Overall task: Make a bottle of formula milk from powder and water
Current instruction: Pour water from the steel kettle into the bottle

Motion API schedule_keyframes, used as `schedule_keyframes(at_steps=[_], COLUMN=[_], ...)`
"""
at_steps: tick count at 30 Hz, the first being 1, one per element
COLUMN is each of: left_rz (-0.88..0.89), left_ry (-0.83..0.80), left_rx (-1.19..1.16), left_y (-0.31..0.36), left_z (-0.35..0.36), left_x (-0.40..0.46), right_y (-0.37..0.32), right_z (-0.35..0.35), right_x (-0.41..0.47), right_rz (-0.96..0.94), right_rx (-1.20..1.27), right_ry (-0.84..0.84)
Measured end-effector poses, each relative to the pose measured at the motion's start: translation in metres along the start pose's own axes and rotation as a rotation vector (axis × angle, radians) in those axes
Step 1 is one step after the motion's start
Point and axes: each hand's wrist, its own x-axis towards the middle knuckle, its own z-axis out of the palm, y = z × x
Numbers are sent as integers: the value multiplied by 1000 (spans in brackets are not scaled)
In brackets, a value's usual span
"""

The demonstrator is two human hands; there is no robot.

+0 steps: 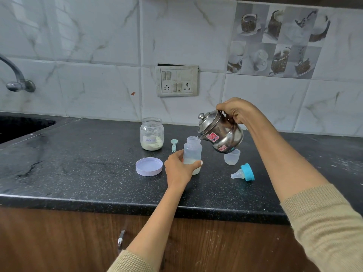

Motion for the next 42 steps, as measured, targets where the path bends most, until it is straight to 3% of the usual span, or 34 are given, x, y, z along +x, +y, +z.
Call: schedule_keyframes(at_steps=[42], left_rz=[-6], left_ry=[-1], left_rx=[11], left_y=[-2], left_z=[0], left_x=[0], right_y=[-2], right_z=[2], right_x=[5], right_rz=[-30], right_rx=[-64], right_ry=[36])
